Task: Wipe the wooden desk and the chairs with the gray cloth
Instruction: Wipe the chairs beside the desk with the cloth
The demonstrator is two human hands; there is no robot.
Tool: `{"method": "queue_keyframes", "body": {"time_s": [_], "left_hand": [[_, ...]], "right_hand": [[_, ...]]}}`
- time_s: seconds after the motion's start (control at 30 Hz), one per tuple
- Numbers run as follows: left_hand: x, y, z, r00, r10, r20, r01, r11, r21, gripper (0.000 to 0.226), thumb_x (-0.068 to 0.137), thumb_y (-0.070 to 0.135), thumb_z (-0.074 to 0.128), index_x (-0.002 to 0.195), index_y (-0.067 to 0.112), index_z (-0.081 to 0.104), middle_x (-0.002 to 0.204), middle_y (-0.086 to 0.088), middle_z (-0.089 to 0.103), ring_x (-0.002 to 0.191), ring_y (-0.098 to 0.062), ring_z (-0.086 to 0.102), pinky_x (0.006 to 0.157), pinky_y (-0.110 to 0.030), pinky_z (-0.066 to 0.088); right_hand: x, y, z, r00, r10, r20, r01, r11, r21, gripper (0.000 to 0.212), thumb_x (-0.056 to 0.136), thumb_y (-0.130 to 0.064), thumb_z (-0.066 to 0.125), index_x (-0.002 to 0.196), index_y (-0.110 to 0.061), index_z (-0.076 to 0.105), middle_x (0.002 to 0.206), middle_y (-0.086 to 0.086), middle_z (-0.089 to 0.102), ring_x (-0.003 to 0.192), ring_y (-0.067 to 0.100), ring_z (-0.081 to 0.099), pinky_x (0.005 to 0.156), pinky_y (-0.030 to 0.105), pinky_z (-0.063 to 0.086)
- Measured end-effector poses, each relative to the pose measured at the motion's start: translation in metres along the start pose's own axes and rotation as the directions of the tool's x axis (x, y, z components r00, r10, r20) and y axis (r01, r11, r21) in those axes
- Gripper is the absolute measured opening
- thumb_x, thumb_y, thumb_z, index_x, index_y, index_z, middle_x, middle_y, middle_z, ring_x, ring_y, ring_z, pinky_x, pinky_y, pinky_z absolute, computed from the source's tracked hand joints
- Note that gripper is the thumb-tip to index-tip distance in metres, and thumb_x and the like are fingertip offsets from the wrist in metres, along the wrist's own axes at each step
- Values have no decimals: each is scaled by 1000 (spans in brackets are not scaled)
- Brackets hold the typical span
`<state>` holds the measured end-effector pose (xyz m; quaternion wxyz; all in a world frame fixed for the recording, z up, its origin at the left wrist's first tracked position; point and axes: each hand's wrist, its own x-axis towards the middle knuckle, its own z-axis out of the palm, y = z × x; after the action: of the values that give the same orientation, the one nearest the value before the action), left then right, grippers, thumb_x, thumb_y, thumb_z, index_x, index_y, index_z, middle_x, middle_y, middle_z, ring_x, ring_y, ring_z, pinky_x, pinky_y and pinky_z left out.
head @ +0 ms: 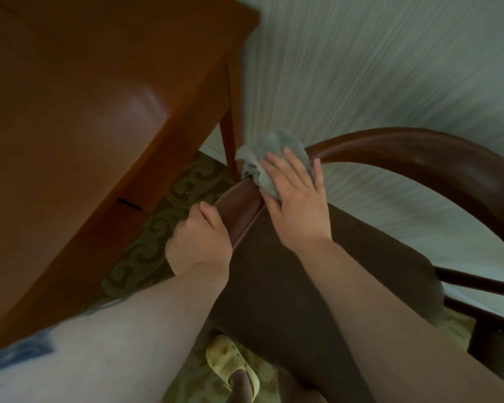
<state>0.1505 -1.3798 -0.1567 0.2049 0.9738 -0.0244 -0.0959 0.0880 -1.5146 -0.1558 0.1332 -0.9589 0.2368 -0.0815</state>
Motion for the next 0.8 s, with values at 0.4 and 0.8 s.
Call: {"method": "queue_keyframes", "body": {"time_s": [0.4,0.8], "left_hand": [[3,3,-6,993,-76,85,75,997,16,33,102,35,23,85,23,49,68,4,45,56,-8,39,62,-30,32],[-10,-69,-29,931,-65,360,188,929,-320,30,102,16,31,103,9,61,99,-6,60,103,-29,54,78,-30,37]], "right_hand": [[-2,-3,9,986,-155,66,150,985,82,53,98,-27,45,149,-27,32,157,-9,26,148,9,7,120,43,-4],[-54,-41,32,857,-484,179,472,875,106,70,85,-17,59,149,-24,32,156,-6,28,147,13,12,119,39,-6]]}}
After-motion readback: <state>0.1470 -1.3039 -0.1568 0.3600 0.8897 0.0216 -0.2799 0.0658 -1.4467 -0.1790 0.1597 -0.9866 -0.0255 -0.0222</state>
